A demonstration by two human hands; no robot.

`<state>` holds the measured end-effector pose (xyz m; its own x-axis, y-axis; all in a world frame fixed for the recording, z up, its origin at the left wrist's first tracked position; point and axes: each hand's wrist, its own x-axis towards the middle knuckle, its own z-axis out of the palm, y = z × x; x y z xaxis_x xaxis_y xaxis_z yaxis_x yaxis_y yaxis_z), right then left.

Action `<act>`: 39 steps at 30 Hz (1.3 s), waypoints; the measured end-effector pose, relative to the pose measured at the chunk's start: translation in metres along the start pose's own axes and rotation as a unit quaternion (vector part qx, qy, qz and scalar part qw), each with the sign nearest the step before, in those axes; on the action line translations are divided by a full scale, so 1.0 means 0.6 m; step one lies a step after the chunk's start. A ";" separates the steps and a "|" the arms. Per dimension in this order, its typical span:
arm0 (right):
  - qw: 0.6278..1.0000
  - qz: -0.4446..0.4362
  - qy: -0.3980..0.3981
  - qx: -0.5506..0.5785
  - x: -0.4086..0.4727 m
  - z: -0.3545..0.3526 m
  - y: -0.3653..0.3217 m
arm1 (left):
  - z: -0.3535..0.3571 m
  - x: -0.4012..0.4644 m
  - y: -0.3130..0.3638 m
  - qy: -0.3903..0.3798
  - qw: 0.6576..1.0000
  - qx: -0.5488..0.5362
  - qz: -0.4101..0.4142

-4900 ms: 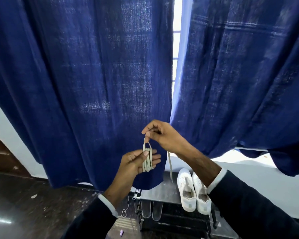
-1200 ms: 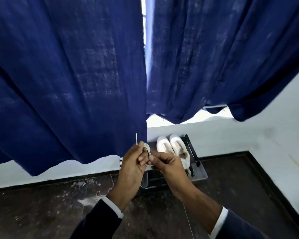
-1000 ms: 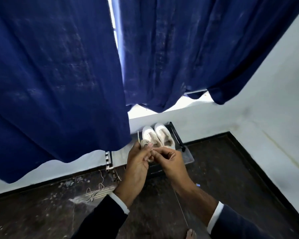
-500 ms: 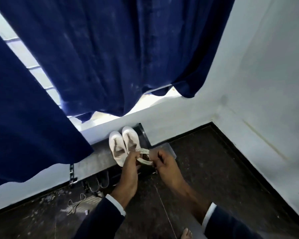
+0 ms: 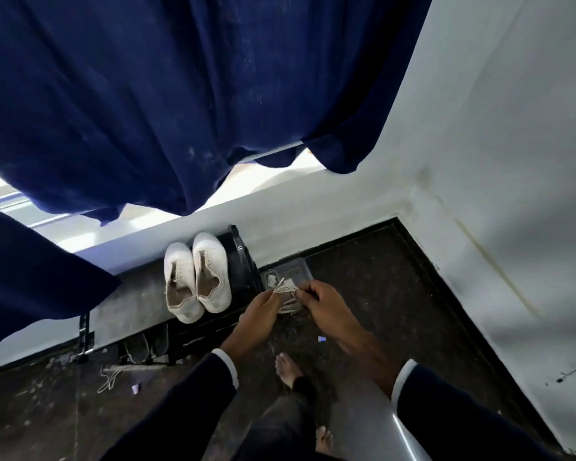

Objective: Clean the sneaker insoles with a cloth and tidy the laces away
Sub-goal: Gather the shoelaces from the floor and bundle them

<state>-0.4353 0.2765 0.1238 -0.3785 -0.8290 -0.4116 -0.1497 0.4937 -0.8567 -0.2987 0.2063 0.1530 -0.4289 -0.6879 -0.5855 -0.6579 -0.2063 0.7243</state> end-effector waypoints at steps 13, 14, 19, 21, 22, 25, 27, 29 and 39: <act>0.995 0.077 -0.035 -0.062 0.328 -0.076 0.095 | 0.060 0.345 0.032 -0.065 0.996 -0.047 -0.044; 0.993 0.081 -0.042 -0.070 0.363 -0.075 0.120 | 0.068 0.380 0.021 -0.058 0.995 -0.059 -0.062; 0.985 0.089 -0.102 -0.106 0.534 -0.054 0.255 | 0.129 0.553 -0.072 -0.039 0.991 -0.089 -0.087; 0.981 0.091 -0.125 -0.114 0.597 -0.032 0.328 | 0.161 0.618 -0.114 -0.013 0.990 -0.091 -0.103; 0.980 0.095 -0.136 -0.113 0.627 -0.020 0.365 | 0.177 0.650 -0.137 0.003 0.989 -0.093 -0.114; 0.977 0.090 -0.163 -0.104 0.716 0.020 0.480 | 0.230 0.748 -0.219 0.033 0.987 -0.110 -0.117; 0.978 0.068 -0.160 -0.115 0.780 0.044 0.567 | 0.271 0.824 -0.285 0.029 0.984 -0.122 -0.123; 0.975 0.049 -0.166 -0.142 0.837 0.065 0.641 | 0.309 0.894 -0.348 0.041 0.980 -0.133 -0.143; 0.944 0.012 -0.194 -0.266 1.069 0.150 0.869 | 0.379 1.169 -0.547 0.110 0.982 -0.025 -0.151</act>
<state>-0.6740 -0.0215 -0.6146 -0.0402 -0.7986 -0.6006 -0.6214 0.4907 -0.6108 -0.5243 -0.0505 -0.5784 -0.0711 -0.7232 -0.6870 -0.7005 -0.4541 0.5505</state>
